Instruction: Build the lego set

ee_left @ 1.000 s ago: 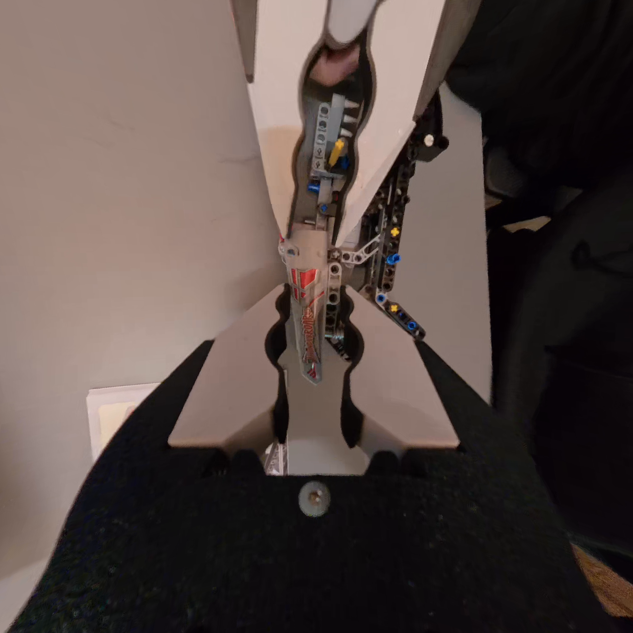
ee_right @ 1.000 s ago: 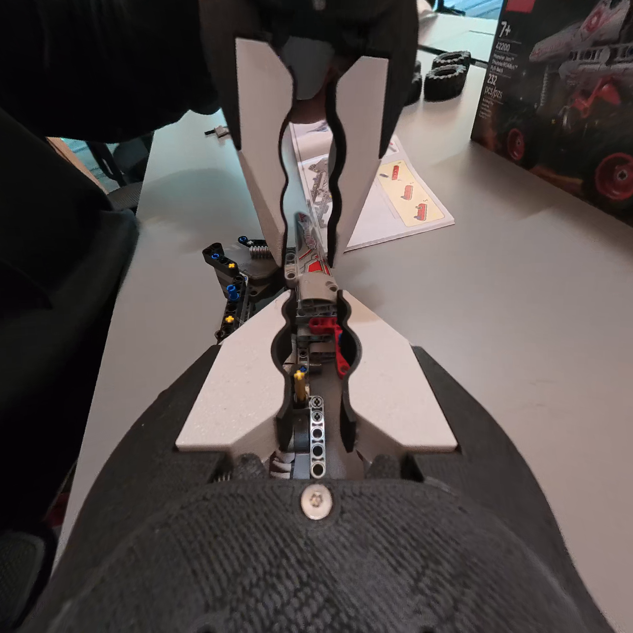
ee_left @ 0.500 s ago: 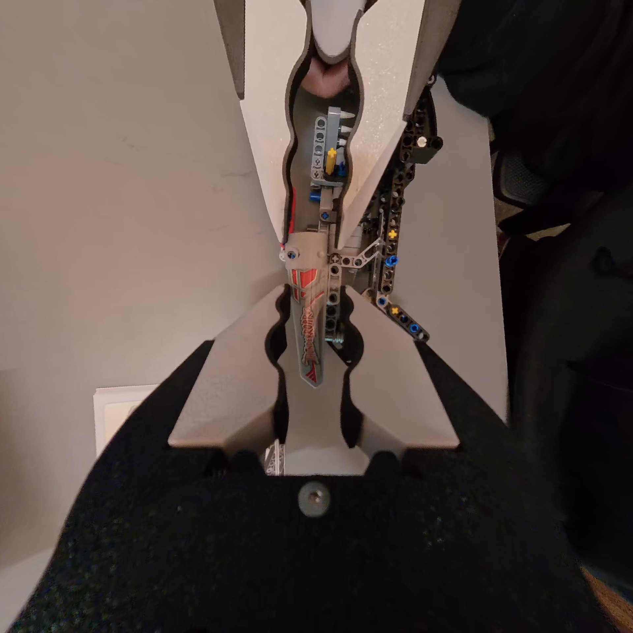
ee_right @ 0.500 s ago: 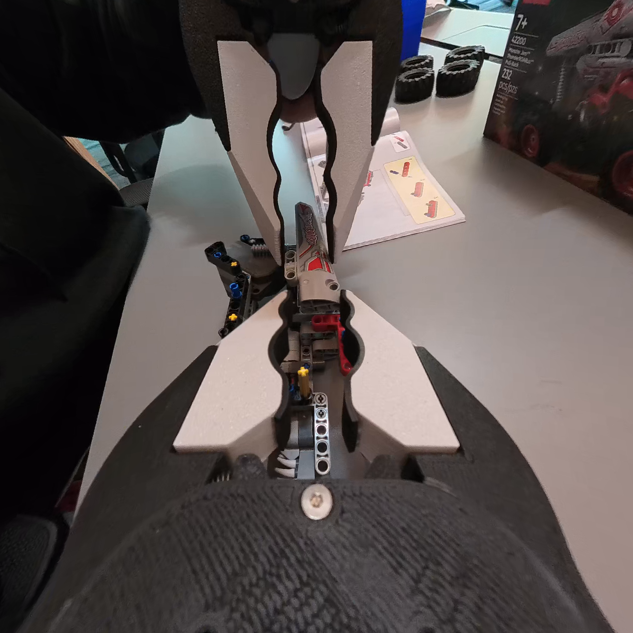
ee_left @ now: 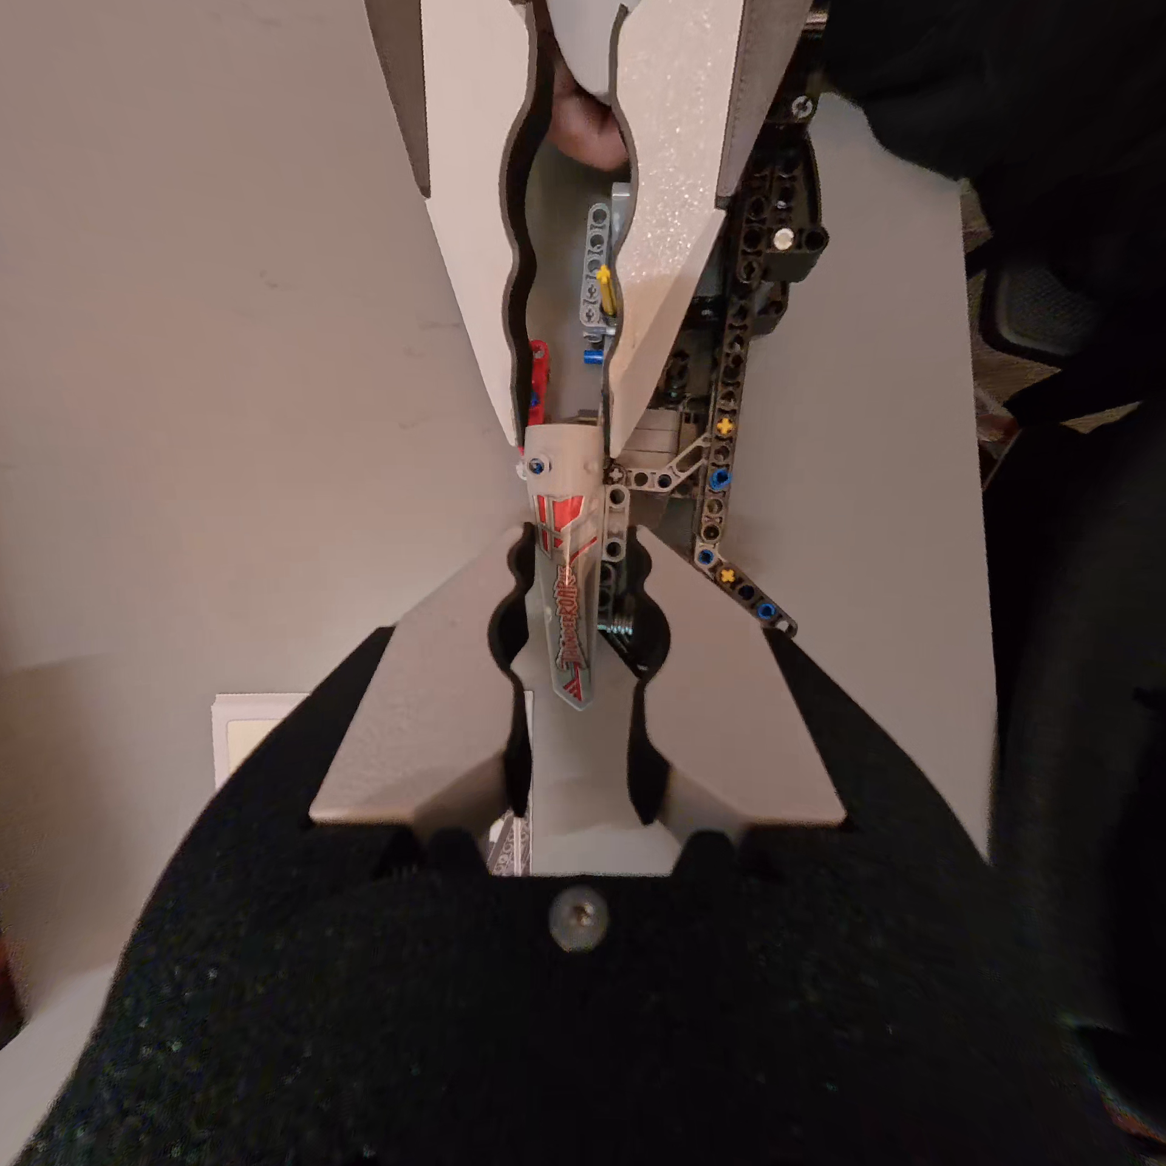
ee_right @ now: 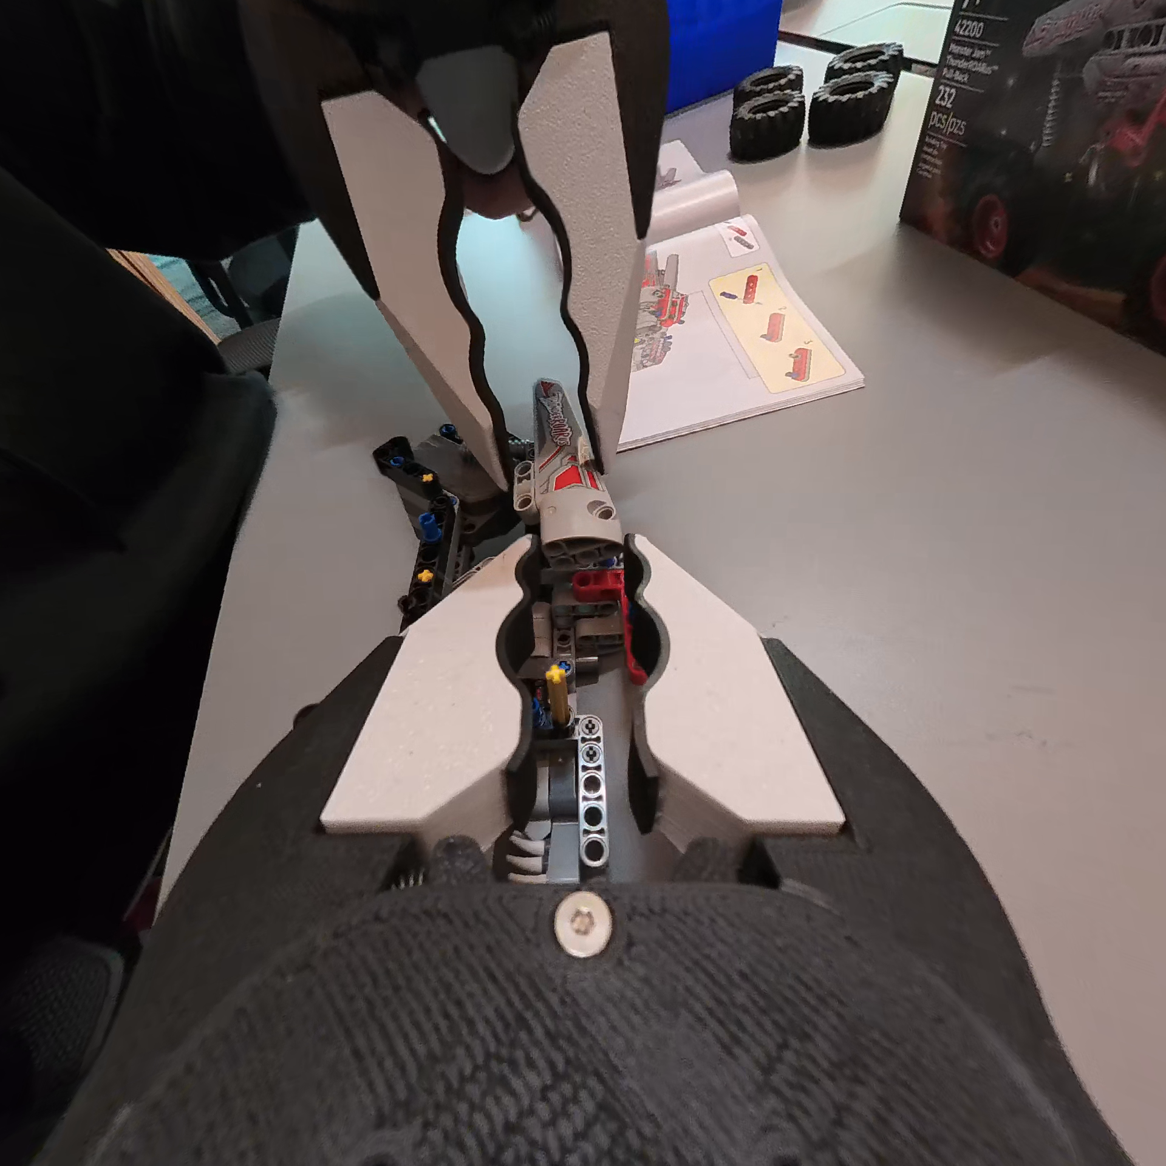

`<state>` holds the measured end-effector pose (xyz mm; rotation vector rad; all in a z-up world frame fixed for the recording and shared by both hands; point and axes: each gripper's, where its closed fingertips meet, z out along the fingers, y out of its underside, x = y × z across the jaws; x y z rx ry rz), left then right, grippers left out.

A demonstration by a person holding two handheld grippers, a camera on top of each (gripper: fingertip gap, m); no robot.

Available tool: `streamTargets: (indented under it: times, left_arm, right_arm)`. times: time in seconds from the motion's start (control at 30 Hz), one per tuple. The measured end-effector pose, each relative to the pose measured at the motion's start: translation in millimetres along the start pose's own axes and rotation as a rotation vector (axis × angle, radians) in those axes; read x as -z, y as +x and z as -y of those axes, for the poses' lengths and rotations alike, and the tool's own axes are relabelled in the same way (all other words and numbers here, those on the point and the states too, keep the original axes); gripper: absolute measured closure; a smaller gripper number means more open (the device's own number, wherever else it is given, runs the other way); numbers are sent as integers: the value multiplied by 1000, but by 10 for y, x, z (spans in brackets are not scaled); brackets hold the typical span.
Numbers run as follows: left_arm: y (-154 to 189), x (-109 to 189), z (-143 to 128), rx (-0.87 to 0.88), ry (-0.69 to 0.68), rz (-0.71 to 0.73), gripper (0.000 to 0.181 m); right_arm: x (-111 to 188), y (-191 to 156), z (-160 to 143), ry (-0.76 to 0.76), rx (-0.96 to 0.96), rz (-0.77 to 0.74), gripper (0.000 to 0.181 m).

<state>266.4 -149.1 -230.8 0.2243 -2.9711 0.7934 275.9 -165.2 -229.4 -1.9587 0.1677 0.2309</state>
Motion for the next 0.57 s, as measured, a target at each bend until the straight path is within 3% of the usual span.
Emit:
streamTargets:
  times: [0.03, 0.57]
  left_arm:
    - [-5, 0, -5, -6, -4, 9, 155]
    - [7, -8, -13, 7, -56, -30, 155]
  right_arm:
    - [0, 2, 6, 4, -5, 1, 157]
    - [5, -7, 9, 2, 23, -1, 158]
